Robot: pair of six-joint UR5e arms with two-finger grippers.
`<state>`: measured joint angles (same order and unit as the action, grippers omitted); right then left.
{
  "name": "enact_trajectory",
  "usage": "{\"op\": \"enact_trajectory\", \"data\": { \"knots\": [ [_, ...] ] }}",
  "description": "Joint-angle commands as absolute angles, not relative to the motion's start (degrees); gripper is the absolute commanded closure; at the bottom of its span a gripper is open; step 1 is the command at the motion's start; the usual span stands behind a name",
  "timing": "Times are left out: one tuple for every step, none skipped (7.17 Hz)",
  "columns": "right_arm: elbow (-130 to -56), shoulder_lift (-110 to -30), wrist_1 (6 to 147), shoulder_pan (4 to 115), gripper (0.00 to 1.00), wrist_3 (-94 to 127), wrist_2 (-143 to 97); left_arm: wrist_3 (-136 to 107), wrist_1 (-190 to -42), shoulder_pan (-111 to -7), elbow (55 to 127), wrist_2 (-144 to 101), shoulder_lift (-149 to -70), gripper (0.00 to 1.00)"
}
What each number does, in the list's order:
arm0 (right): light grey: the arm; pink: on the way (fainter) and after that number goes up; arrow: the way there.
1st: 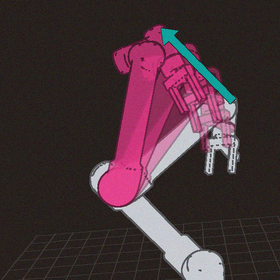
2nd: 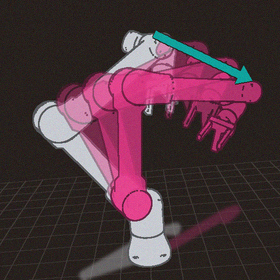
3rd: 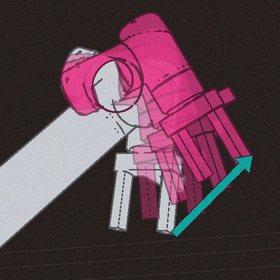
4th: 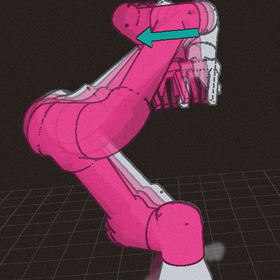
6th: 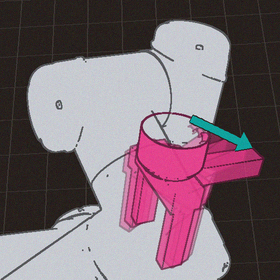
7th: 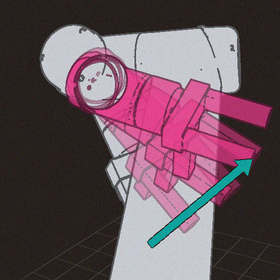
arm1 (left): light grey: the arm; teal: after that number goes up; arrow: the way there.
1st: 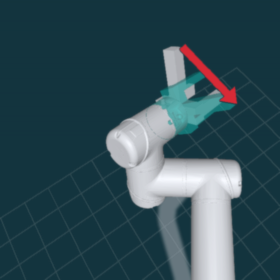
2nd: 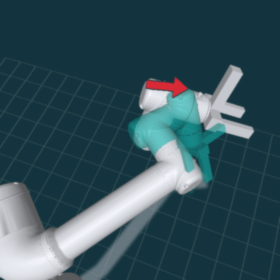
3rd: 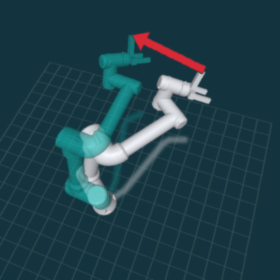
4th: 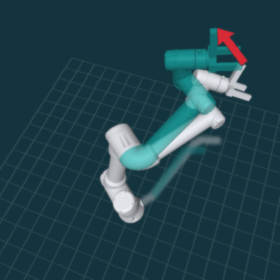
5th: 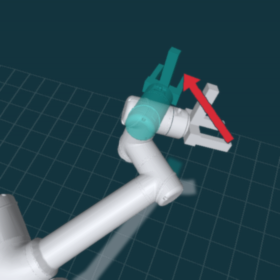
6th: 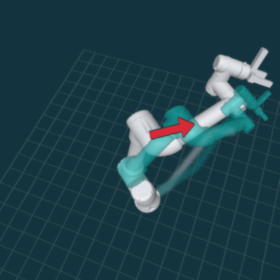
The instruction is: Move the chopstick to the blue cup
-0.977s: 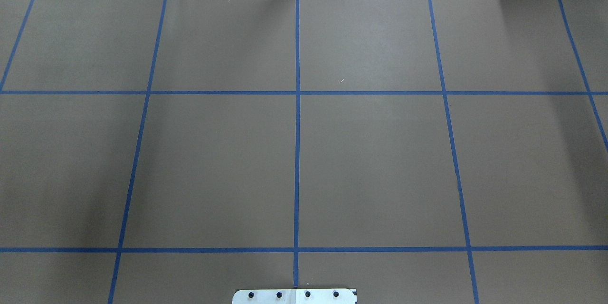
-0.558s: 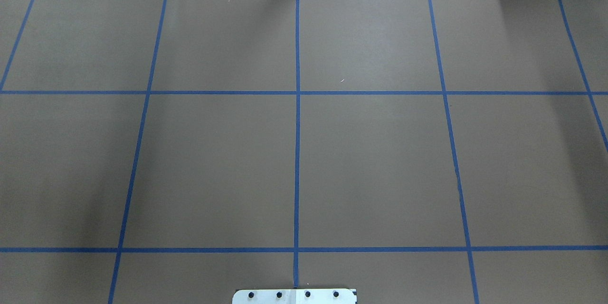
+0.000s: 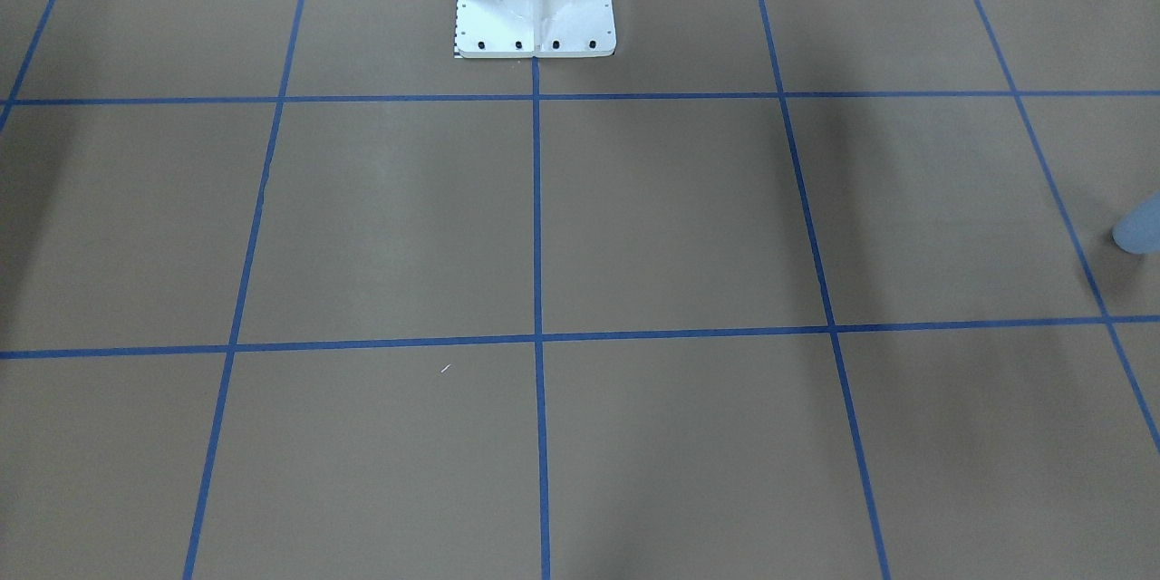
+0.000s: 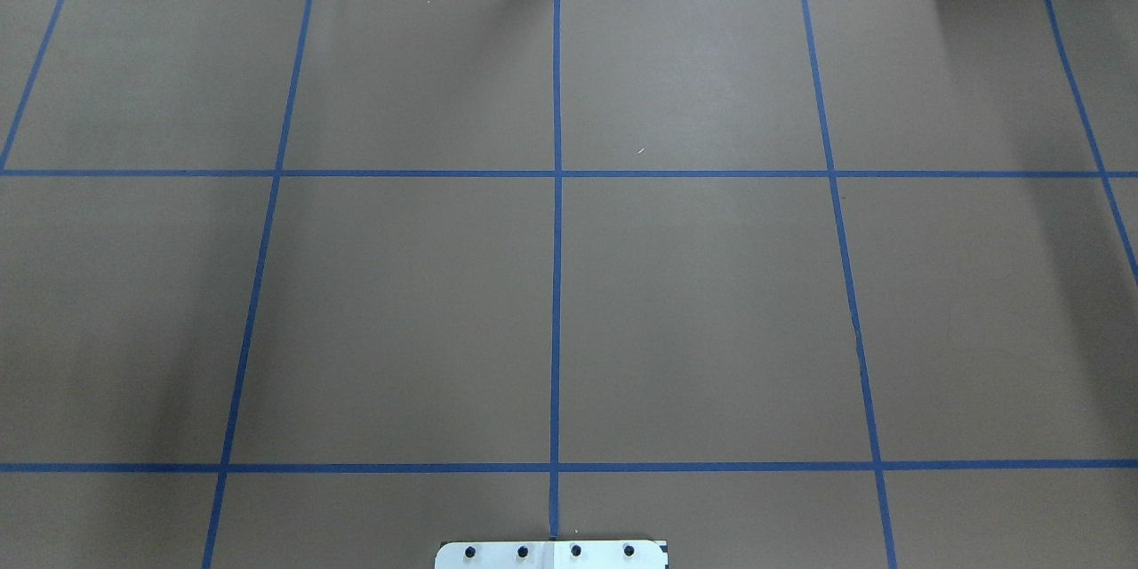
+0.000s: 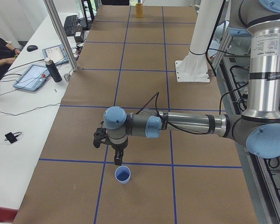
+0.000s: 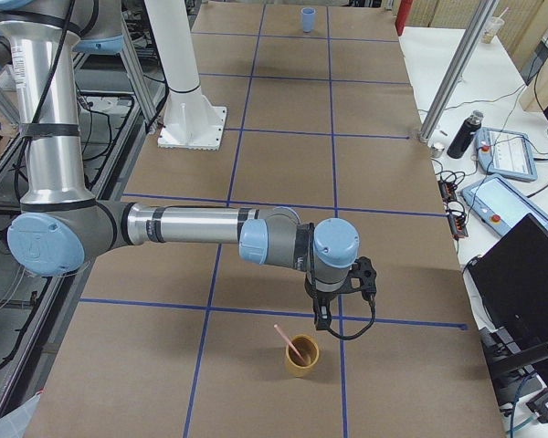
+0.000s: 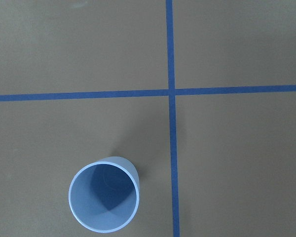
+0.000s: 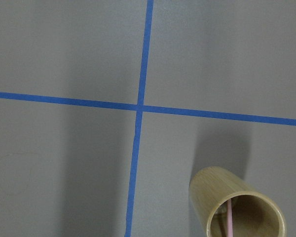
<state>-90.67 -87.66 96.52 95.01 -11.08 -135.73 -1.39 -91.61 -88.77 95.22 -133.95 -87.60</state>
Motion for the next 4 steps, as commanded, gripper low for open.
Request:
{"op": "enact_trajectory", "data": {
  "knots": [
    [-91.32,-87.71,96.59,95.01,0.0,-11.07,-135.79,-1.15,-93.33,-88.68,93.0,-133.95,-88.24,0.02],
    [-92.1,-87.71,96.59,95.01,0.0,-11.07,-135.7,-1.4,-95.69,-88.94,90.03,-134.03,-88.16,0.02],
    [-92.11,-87.71,96.59,95.01,0.0,-11.07,-135.7,-1.41,-97.89,-89.21,85.21,-133.95,-88.94,0.02],
    [-92.2,-87.71,96.5,95.01,0.0,-11.07,-135.7,-1.49,-99.74,-90.25,83.51,-133.95,-89.03,0.03]
  ]
}}
